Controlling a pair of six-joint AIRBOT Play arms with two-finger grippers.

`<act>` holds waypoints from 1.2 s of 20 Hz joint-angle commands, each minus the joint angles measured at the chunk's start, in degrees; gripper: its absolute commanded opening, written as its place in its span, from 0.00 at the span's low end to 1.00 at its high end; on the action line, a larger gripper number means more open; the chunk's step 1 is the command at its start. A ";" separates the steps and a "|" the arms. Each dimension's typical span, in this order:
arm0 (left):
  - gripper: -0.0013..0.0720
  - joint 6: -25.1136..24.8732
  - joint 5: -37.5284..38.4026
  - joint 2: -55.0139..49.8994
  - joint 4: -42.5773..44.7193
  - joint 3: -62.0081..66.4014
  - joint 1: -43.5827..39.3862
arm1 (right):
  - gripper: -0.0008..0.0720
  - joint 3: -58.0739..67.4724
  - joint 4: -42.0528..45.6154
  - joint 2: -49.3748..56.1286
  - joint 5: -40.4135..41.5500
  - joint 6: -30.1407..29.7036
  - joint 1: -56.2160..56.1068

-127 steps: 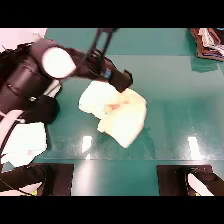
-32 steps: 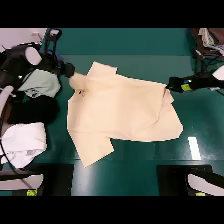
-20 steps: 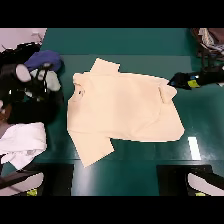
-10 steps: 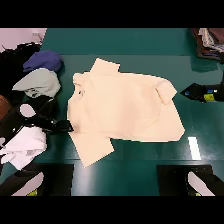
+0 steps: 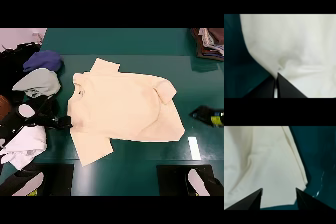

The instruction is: Fold the shirts.

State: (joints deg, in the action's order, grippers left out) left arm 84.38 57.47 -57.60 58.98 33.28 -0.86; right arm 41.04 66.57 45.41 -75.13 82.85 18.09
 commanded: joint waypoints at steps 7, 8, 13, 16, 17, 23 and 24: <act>0.05 -0.83 0.52 0.04 -0.55 4.81 0.02 | 0.64 -17.09 -5.60 6.82 3.30 -2.54 9.22; 0.05 -0.83 0.50 0.04 -0.50 4.81 0.02 | 0.64 -16.57 -5.53 8.66 4.26 -2.54 6.95; 0.05 -0.66 0.20 0.85 0.39 5.57 0.02 | 0.03 -10.16 -1.64 14.27 6.56 -2.58 -6.01; 0.05 1.27 0.50 7.04 3.48 12.24 0.04 | 0.03 -1.20 -0.52 10.91 4.98 -2.56 -10.99; 0.05 1.27 1.07 9.66 4.59 16.61 0.04 | 0.03 3.21 -0.57 8.68 4.98 -2.54 -12.09; 0.05 1.25 3.89 17.31 9.55 54.07 0.02 | 0.03 37.46 -0.44 -1.79 8.90 -2.51 -13.92; 0.05 1.22 4.17 17.31 9.62 61.02 0.02 | 0.03 42.66 -0.42 -2.58 9.79 -2.51 -13.90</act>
State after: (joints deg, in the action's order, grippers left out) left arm 85.47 60.95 -42.41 66.57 77.14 -0.89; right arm 69.23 65.84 46.24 -68.05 80.29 4.95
